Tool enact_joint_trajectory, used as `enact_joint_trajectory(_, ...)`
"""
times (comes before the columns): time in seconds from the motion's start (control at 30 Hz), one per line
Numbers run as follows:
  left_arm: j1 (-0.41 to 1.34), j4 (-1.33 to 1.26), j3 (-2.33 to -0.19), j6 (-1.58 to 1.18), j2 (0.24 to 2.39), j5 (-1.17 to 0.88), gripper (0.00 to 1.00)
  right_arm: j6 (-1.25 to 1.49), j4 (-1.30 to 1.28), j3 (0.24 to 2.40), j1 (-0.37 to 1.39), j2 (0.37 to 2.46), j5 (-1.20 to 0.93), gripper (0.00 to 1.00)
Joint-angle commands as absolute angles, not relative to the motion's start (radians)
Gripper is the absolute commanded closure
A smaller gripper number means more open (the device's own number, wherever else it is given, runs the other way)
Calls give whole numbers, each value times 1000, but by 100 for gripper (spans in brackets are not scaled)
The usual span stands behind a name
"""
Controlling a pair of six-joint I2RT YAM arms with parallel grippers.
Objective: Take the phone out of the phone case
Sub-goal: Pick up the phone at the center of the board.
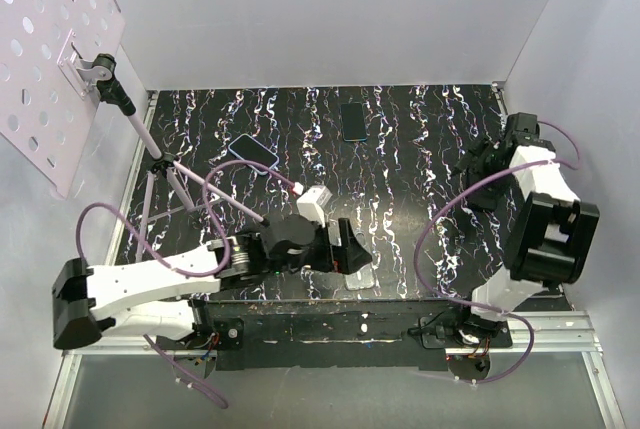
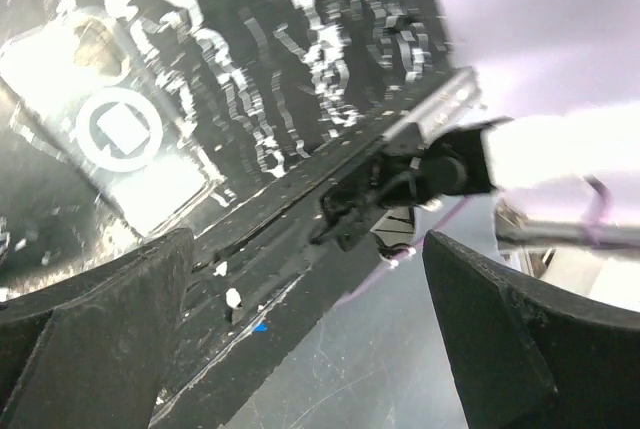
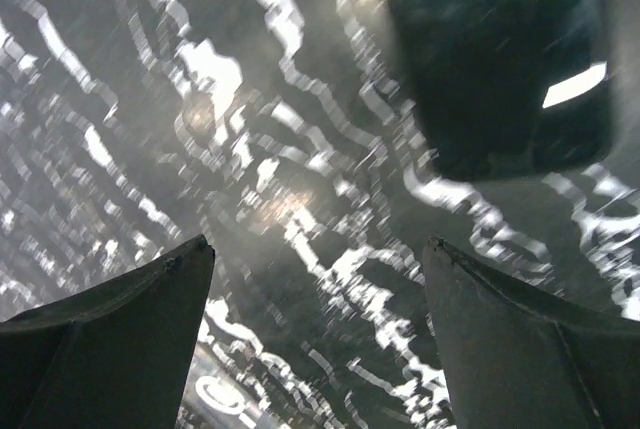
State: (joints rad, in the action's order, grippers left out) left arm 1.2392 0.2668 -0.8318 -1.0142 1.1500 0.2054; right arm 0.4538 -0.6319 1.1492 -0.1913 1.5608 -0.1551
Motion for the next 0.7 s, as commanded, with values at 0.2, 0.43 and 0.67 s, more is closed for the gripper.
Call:
enact_joint_trajectory(0.2,1241,285,-877,-408,855,81,2,250,-750,1431,-331,1862,30,22)
enact_joint_trajectory(0.43,1241,308,-833,-354,735,25,2,160,-753,1476,-364,1954,-95,11)
enact_joint_trajectory(0.67,1239,311,-842,-307,727,3,2,140,-736,1459,-359,1994,-135,10)
